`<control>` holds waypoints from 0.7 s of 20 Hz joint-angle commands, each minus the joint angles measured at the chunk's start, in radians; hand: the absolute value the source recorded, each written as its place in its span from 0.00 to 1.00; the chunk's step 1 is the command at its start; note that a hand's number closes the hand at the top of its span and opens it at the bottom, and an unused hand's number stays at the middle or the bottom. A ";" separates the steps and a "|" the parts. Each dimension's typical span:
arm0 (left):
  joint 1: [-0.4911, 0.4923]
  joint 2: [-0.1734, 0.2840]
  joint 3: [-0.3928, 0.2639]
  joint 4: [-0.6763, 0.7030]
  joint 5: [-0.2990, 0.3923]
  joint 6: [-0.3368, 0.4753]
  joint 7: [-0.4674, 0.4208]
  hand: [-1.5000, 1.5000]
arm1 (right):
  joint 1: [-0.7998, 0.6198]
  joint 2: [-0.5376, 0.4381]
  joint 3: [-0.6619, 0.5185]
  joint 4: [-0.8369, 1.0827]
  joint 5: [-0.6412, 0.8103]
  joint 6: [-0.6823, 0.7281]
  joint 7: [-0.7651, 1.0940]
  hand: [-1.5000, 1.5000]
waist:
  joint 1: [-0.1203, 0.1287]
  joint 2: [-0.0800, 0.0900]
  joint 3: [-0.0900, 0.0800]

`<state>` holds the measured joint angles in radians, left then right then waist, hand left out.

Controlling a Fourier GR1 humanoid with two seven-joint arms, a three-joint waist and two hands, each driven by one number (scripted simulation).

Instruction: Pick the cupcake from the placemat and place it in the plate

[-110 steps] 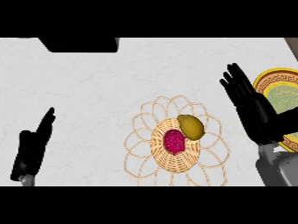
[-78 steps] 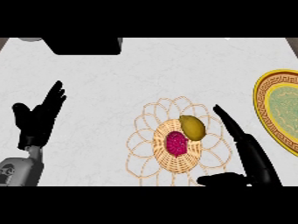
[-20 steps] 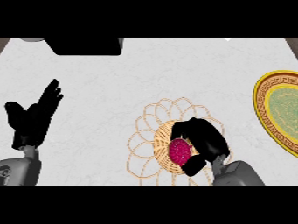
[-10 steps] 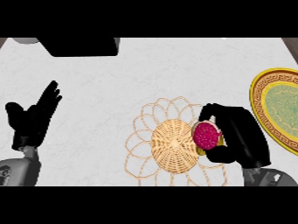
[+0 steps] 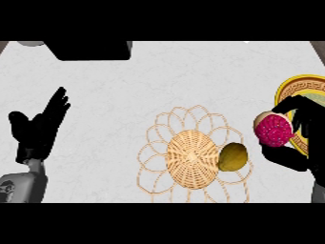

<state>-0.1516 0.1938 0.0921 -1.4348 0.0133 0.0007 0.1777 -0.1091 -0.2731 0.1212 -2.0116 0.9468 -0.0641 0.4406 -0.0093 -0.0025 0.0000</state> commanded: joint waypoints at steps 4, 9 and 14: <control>-0.065 0.026 0.038 0.051 0.013 -0.013 0.022 0.50 | 0.046 -0.063 -0.278 0.049 -0.218 0.005 -0.077 1.00 | 0.000 0.003 0.000; -0.045 -0.027 -0.023 -0.028 -0.016 0.012 0.059 0.50 | -0.026 -0.144 -0.447 0.293 -0.307 -0.032 -0.221 1.00 | 0.009 0.003 0.001; -0.061 0.015 0.024 0.033 -0.001 -0.026 0.023 0.50 | -0.058 -0.155 -0.459 0.556 -0.279 -0.109 -0.406 1.00 | 0.013 0.005 0.001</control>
<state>-0.1714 0.1896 0.0936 -1.4361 0.0047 -0.0115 0.1953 -0.1461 -0.4229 -0.3147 -1.6367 0.6565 -0.1076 0.1636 0.0007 0.0009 0.0002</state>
